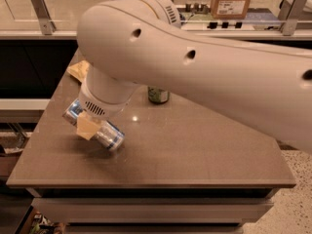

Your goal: Knock redbull can over

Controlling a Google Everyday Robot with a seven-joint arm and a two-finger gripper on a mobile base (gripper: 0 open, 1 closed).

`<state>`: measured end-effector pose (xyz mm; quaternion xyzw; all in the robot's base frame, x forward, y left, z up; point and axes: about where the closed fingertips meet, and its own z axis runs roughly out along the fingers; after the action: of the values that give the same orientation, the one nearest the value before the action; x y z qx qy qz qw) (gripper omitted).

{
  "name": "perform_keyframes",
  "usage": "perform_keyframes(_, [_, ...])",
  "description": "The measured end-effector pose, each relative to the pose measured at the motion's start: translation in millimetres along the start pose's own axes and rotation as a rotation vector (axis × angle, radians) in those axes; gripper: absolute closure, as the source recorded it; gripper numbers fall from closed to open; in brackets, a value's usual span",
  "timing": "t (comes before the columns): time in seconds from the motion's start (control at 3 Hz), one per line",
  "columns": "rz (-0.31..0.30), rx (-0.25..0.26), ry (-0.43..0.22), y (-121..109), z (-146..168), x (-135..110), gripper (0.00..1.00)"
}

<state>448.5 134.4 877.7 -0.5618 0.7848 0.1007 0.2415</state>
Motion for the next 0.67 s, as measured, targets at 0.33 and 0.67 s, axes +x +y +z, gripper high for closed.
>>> perform_keyframes(0.33, [0.052, -0.045, -0.001, 5.2, 20.3, 1.7, 1.00])
perform_keyframes(0.67, [0.028, -0.074, -0.002, 16.1, 40.4, -9.1, 1.00])
